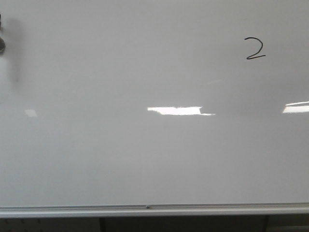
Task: Write number 2 on whiteboard
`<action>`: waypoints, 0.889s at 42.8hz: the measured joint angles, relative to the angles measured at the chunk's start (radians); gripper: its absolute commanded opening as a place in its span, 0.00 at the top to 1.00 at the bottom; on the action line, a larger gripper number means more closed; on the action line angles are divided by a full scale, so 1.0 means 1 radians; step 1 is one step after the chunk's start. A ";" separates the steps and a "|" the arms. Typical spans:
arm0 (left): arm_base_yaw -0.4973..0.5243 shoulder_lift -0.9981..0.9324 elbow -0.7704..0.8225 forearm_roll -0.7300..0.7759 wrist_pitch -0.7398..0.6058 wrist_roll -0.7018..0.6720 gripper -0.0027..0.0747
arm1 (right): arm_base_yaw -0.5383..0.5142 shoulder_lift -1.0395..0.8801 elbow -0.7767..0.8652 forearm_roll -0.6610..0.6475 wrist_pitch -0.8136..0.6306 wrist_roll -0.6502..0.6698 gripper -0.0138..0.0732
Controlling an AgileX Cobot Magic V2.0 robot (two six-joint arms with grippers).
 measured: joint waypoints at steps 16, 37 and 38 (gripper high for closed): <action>0.000 -0.009 0.003 0.002 -0.005 0.000 0.99 | 0.000 0.000 0.000 0.000 -0.002 0.000 0.92; 0.385 -0.538 0.650 -0.004 -0.595 0.000 0.99 | 0.000 0.000 0.000 0.000 -0.002 0.000 0.92; 0.396 -0.561 0.673 -0.007 -0.610 0.000 0.99 | 0.000 0.000 0.000 0.000 -0.002 0.000 0.92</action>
